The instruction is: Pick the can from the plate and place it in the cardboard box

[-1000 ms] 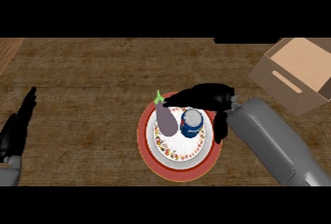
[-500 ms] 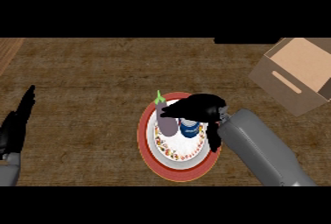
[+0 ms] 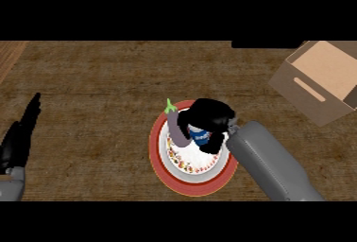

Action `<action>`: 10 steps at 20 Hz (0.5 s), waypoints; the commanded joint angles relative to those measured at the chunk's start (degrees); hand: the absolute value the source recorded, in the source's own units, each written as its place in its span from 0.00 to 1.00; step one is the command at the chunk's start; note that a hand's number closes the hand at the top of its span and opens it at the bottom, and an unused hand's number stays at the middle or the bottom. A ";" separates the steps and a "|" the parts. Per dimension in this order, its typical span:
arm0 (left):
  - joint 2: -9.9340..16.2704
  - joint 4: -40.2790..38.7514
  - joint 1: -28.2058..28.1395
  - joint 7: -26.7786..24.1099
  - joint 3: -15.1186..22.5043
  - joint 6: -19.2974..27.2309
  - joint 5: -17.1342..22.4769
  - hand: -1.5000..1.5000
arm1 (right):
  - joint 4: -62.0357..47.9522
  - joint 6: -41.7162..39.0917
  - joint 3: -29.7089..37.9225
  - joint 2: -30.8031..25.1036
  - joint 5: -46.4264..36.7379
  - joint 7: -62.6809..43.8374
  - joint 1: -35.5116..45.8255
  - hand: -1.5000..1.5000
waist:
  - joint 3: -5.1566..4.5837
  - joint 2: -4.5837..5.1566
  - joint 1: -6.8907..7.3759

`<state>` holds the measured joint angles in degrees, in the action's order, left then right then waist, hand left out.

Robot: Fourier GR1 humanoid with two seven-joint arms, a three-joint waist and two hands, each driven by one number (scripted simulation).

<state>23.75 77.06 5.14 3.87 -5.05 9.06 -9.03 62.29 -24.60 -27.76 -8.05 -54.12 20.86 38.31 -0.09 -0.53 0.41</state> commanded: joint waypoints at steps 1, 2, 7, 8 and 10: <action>0.54 -1.36 0.38 -1.03 -1.57 -0.82 1.08 0.50 | 0.31 5.67 5.14 -9.08 -0.36 2.91 -4.89 1.00 | 0.11 0.54 -1.20; 0.93 -0.34 -2.22 -1.04 -2.17 0.41 0.63 0.50 | -0.74 5.60 10.40 -15.76 1.82 4.31 -6.02 1.00 | 0.20 0.38 -2.33; 0.02 -0.09 -4.03 -1.02 -3.26 2.24 0.88 0.50 | -10.62 8.47 27.56 -32.60 6.72 3.77 -8.15 1.00 | 0.74 1.30 -6.57; 0.80 -0.03 -3.64 -0.84 -3.98 1.74 1.41 0.50 | -12.23 10.10 29.75 -35.34 7.49 5.64 -9.48 1.00 | 0.85 1.45 -6.68; 0.38 -0.19 -3.96 -1.25 -3.56 1.01 1.79 0.50 | -15.96 12.23 35.29 -40.49 9.79 8.22 -8.85 1.00 | 0.74 1.67 -4.75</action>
<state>24.06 76.76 1.99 2.86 -8.09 10.51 -7.97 52.14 -15.73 -2.25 -38.42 -47.67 26.10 30.47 0.53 0.72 -4.90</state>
